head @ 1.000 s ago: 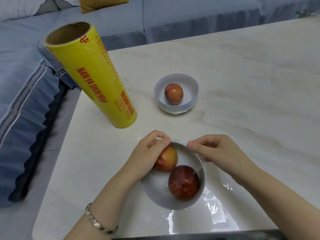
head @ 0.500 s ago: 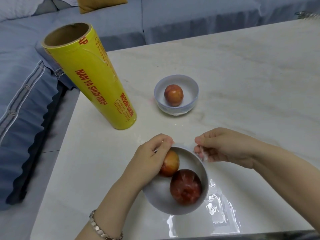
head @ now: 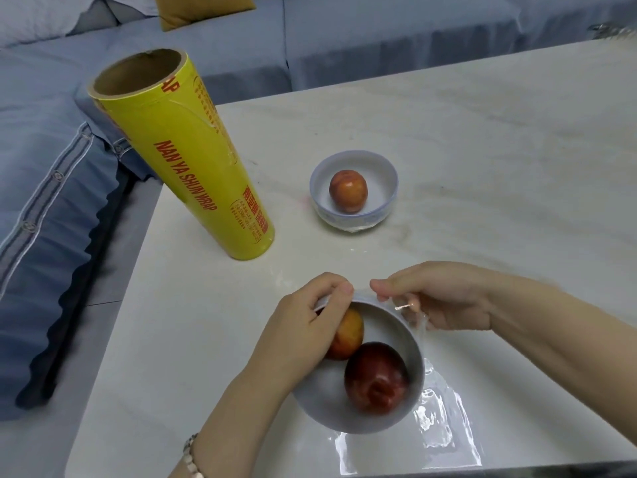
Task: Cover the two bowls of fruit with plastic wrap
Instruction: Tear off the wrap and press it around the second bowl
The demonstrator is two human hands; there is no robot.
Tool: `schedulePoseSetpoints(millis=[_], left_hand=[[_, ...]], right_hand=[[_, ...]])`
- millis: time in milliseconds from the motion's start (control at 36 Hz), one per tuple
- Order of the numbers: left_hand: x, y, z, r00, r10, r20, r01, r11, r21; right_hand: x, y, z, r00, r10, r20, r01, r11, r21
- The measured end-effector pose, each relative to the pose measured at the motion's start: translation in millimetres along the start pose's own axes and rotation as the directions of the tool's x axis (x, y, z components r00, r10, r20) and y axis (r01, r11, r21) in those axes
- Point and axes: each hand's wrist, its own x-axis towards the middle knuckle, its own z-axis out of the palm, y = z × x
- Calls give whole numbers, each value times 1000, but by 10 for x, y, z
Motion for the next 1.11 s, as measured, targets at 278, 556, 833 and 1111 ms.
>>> schedulePoseSetpoints(millis=[278,556,833,1111], left_hand=[[32,-14,-1,1000,6,-14,-7,999,-48],[-24,-5,-39,999,52,16,-48,985,-163],[-64,-155,53,997,-42,60,48,994,-99],[9,-159,72,988,-154,-7,152,980,-130]], right_hand=[[129,191,233,773,-394,-497,486,871,66],[211,132,235,902,-297,-314,317,948,14],[255,515,220,925,-155,-348,157,987,-24],[-106,464,167,791,-550,-267,543,833,-104]])
